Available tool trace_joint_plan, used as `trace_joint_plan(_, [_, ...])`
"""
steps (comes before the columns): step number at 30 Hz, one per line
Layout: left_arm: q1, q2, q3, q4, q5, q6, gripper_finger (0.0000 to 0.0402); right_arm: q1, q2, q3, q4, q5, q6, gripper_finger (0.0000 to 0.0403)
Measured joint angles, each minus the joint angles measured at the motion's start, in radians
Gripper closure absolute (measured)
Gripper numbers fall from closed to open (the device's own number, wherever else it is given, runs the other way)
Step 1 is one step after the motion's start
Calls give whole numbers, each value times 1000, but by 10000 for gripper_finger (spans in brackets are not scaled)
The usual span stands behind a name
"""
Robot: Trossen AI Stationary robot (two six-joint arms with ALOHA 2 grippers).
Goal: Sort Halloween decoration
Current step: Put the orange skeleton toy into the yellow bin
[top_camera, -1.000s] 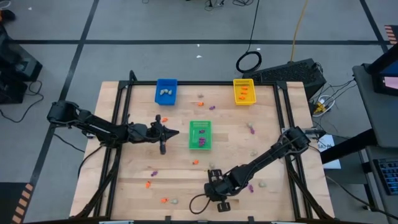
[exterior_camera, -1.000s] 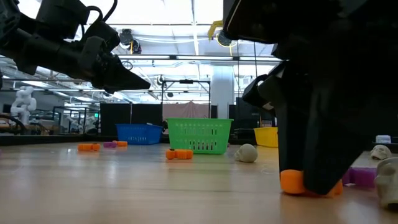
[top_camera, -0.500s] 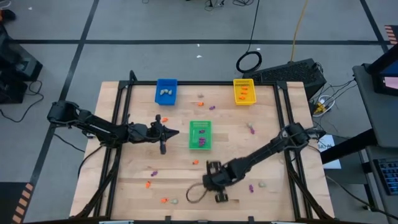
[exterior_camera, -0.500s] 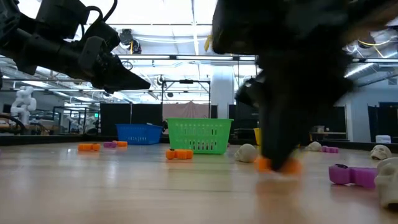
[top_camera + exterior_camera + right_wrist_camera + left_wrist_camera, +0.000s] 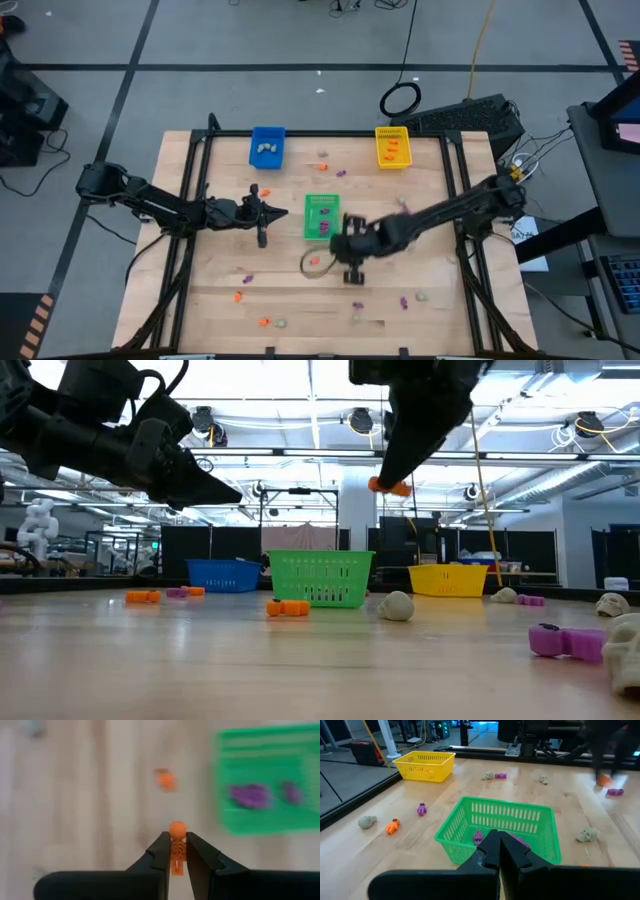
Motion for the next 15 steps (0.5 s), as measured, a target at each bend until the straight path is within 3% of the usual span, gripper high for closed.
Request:
trace_joint_plan(9, [2, 0, 0, 5, -23, 1, 402, -325, -158, 0, -274, 154, -3, 371])
trace_joint_plan(15, [2, 0, 0, 5, -25, 12, 402, -643, -151, 1, -300, 125, -129, 371])
